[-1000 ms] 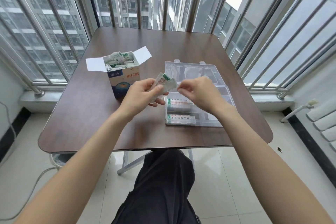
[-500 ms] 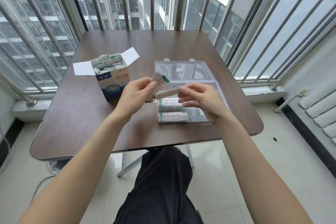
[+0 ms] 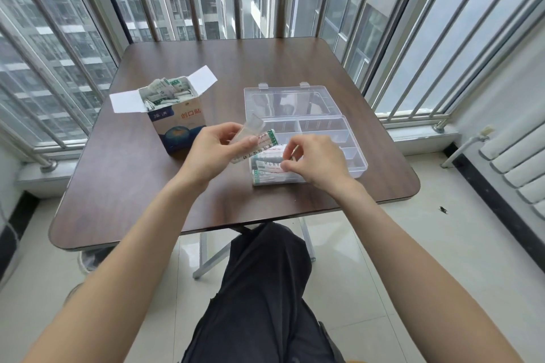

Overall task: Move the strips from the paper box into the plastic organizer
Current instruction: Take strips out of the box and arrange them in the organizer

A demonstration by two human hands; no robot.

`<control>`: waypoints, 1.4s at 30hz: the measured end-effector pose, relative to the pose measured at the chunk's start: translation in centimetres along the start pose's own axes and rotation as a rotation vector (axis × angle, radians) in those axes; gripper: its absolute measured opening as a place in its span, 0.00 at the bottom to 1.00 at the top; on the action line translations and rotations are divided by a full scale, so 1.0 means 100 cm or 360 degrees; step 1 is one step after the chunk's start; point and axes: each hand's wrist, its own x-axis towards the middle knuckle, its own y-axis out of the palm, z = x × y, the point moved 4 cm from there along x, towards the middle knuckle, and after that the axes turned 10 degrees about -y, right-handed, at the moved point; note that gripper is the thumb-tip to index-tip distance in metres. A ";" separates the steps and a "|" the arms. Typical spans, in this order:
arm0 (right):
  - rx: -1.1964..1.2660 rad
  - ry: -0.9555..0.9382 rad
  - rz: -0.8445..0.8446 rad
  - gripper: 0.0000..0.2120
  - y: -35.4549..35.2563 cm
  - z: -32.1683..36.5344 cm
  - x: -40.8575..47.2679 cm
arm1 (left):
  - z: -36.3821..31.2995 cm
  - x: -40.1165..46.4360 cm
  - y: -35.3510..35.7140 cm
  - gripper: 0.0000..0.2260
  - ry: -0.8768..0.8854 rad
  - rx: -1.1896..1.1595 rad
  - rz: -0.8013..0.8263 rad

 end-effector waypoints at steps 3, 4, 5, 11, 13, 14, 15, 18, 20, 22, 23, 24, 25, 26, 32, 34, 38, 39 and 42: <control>-0.0116 -0.0032 -0.0038 0.08 -0.001 0.004 0.002 | 0.003 0.001 -0.001 0.02 -0.0031 -0.0044 -0.0005; -0.0155 -0.0038 -0.0039 0.08 -0.001 0.005 0.002 | 0.004 0.001 -0.002 0.02 -0.0038 -0.0052 -0.0010; -0.0193 -0.0042 -0.0034 0.09 -0.002 0.006 0.003 | 0.004 0.002 -0.002 0.02 -0.0043 -0.0054 -0.0016; -0.0312 -0.0169 -0.0034 0.13 -0.002 0.014 -0.001 | 0.008 0.003 -0.001 0.04 -0.0082 0.0008 -0.0020; -0.0314 -0.0149 -0.0115 0.13 -0.004 0.012 -0.004 | 0.008 0.004 0.001 0.05 -0.0093 0.0005 -0.0003; -0.0245 -0.0124 -0.0193 0.12 -0.007 0.009 -0.005 | 0.007 0.004 0.001 0.05 -0.0091 0.0004 0.0000; -0.0108 -0.0100 -0.0276 0.11 -0.009 0.008 -0.006 | 0.007 0.004 0.002 0.05 -0.0087 0.0001 -0.0002; 0.0603 -0.0019 -0.0415 0.08 -0.014 0.006 -0.006 | 0.004 0.004 0.007 0.06 -0.0076 0.0007 0.0018; 0.0953 0.0064 -0.0349 0.06 -0.012 0.009 -0.006 | 0.001 0.004 0.011 0.06 -0.0072 0.0023 0.0056; 0.1095 0.0109 -0.0307 0.07 -0.009 0.008 -0.006 | 0.000 0.004 0.015 0.06 -0.0067 0.0027 0.0085; 0.1155 0.0131 -0.0308 0.10 -0.009 0.005 -0.006 | 0.000 0.004 0.016 0.06 -0.0063 0.0028 0.0092; 0.1232 0.0162 -0.0311 0.13 -0.008 0.003 -0.007 | 0.001 0.005 0.017 0.07 -0.0063 0.0027 0.0091; 0.1313 0.0194 -0.0313 0.14 -0.008 -0.001 -0.007 | 0.001 0.006 0.017 0.07 -0.0064 0.0028 0.0090; 0.1369 0.0213 -0.0306 0.14 -0.007 -0.003 -0.008 | 0.002 0.007 0.017 0.07 -0.0070 0.0029 0.0094; 0.1147 0.0135 -0.0365 0.05 -0.012 -0.013 -0.008 | -0.002 0.008 0.019 0.04 -0.0067 0.0022 0.0111; 0.1018 0.0164 -0.0426 0.05 -0.015 -0.021 -0.009 | -0.006 0.011 0.012 0.05 -0.0051 0.0070 0.0038; 0.0686 0.0184 -0.0318 0.05 -0.010 -0.028 -0.014 | -0.013 0.012 0.004 0.06 -0.0079 0.0178 0.0151; 0.0582 0.0190 -0.0297 0.04 -0.009 -0.025 -0.014 | -0.013 0.011 0.006 0.05 -0.0086 0.0244 0.0205; 0.0284 0.0208 -0.0262 0.02 -0.007 -0.016 -0.015 | -0.012 0.010 0.016 0.02 -0.0079 0.0461 0.0290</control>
